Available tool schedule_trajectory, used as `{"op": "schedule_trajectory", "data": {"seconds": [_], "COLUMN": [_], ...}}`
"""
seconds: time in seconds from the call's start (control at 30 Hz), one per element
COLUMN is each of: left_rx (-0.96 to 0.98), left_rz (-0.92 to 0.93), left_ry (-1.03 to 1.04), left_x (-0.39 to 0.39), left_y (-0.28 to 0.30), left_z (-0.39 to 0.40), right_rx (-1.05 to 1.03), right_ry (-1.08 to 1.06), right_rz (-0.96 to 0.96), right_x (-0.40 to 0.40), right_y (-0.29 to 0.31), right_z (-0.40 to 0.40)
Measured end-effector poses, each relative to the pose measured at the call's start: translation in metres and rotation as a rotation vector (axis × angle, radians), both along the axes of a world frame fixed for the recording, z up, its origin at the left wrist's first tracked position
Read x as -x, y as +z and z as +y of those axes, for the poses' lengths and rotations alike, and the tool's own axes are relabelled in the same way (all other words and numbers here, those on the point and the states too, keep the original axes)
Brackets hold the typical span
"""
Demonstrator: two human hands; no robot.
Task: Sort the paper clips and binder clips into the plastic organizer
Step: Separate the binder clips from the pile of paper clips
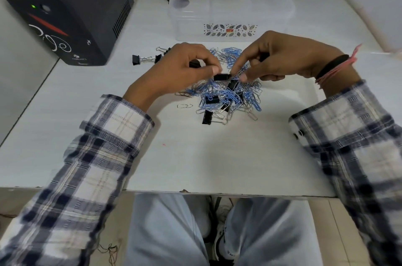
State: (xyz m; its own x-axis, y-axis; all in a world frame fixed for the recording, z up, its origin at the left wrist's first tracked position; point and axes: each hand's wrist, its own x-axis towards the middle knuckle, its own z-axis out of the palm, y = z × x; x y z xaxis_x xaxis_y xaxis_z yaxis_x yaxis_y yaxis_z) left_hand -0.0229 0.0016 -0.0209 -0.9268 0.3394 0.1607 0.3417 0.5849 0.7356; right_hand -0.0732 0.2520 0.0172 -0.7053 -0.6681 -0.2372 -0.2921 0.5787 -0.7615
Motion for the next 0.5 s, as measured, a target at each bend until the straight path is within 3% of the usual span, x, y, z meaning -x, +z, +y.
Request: {"op": "schedule_trajectory", "data": {"seconds": [0.1, 0.3, 0.5], "left_rx": [-0.076, 0.116, 0.019], "left_rz": [-0.028, 0.013, -0.001], "left_ry": [0.025, -0.002, 0.031], "left_x": [-0.001, -0.002, -0.002], "left_y": [0.002, -0.007, -0.007], "left_z": [-0.004, 0.007, 0.005], "right_rx": [-0.033, -0.056, -0.062], "right_ry": [0.024, 0.017, 0.036], "right_rz": [0.023, 0.121, 0.221], "right_x": [0.002, 0.004, 0.003], "right_y": [-0.004, -0.009, -0.011], "right_z": [0.0, -0.005, -0.006]}}
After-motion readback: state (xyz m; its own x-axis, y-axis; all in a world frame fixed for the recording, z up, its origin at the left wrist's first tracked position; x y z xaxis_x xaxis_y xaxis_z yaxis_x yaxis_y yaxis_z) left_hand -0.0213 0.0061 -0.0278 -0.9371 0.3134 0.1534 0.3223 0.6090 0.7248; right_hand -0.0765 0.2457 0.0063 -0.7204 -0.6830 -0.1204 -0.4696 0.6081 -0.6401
